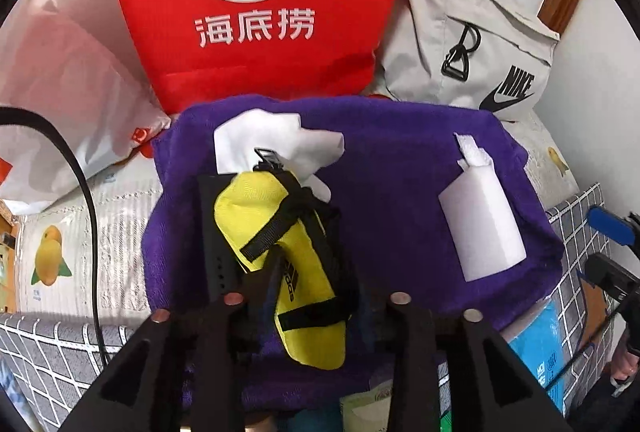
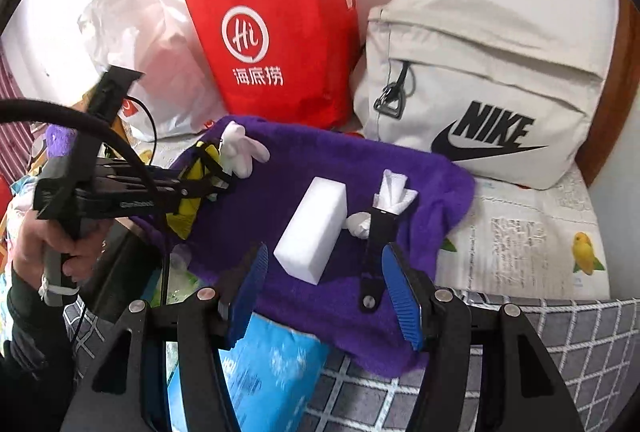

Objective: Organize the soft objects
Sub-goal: 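Release the sponge onto the towel with the right gripper while the left gripper releases the bag there, then grasp the green-and-white drink pouch with the left gripper while the right gripper withdraws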

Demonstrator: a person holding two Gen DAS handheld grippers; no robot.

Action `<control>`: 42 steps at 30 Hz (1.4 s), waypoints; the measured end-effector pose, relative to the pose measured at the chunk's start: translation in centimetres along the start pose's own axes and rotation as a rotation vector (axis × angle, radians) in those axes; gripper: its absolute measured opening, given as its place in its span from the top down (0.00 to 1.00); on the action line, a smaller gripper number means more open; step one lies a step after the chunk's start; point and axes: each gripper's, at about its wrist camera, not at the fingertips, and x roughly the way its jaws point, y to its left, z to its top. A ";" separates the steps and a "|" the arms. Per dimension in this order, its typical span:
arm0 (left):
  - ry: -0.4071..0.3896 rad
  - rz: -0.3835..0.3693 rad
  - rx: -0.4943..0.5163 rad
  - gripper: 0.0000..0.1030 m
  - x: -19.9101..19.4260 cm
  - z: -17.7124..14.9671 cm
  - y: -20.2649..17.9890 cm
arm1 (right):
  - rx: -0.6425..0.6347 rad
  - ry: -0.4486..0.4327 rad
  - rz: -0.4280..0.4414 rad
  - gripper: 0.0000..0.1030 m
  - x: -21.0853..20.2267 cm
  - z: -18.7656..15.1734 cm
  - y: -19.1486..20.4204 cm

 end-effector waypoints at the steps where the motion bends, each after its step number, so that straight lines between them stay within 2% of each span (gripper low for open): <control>1: 0.009 -0.002 -0.003 0.63 0.1 0.0 0.1 | 0.000 -0.005 0.000 0.42 -0.4 -0.1 0.1; 7: 0.037 -0.008 -0.023 0.43 -0.3 -1.0 0.3 | 0.006 -0.007 -0.005 0.42 -1.7 -0.8 0.2; 9: 0.031 0.004 -0.013 0.41 -1.0 -1.4 0.3 | 0.006 -0.003 -0.002 0.42 -1.6 -1.1 0.5; 12: 0.020 0.028 -0.011 0.40 -2.3 -1.8 0.4 | 0.006 0.000 -0.001 0.42 -2.1 -1.5 1.0; 17: -0.018 0.023 -0.032 0.40 -5.1 -2.5 0.9 | -0.011 -0.010 0.008 0.42 -3.6 -2.6 2.4; 23: -0.058 -0.031 -0.016 0.40 -8.6 -5.0 0.2 | -0.013 -0.006 0.012 0.42 -5.0 -4.4 3.7; 26: -0.051 -0.052 0.028 0.39 -9.5 -6.6 -1.7 | 0.012 -0.006 0.012 0.42 -5.6 -5.4 3.8; 29: -0.024 -0.062 0.086 0.39 -9.2 -7.9 -4.2 | 0.039 -0.010 0.011 0.42 -6.3 -6.3 3.6; 31: -0.016 -0.032 0.096 0.39 -8.3 -8.4 -5.1 | 0.056 -0.011 0.008 0.42 -6.8 -7.0 3.2; 33: 0.010 -0.011 0.094 0.39 -7.2 -8.6 -5.4 | 0.074 -0.011 0.005 0.42 -7.4 -7.6 2.7; 38: 0.067 -0.028 0.081 0.39 -5.1 -8.9 -5.8 | 0.105 -0.015 -0.016 0.41 -8.5 -9.0 1.4; 42: 0.125 0.028 0.117 0.39 -3.3 -8.9 -6.6 | 0.129 -0.017 -0.010 0.41 -8.4 -9.5 0.7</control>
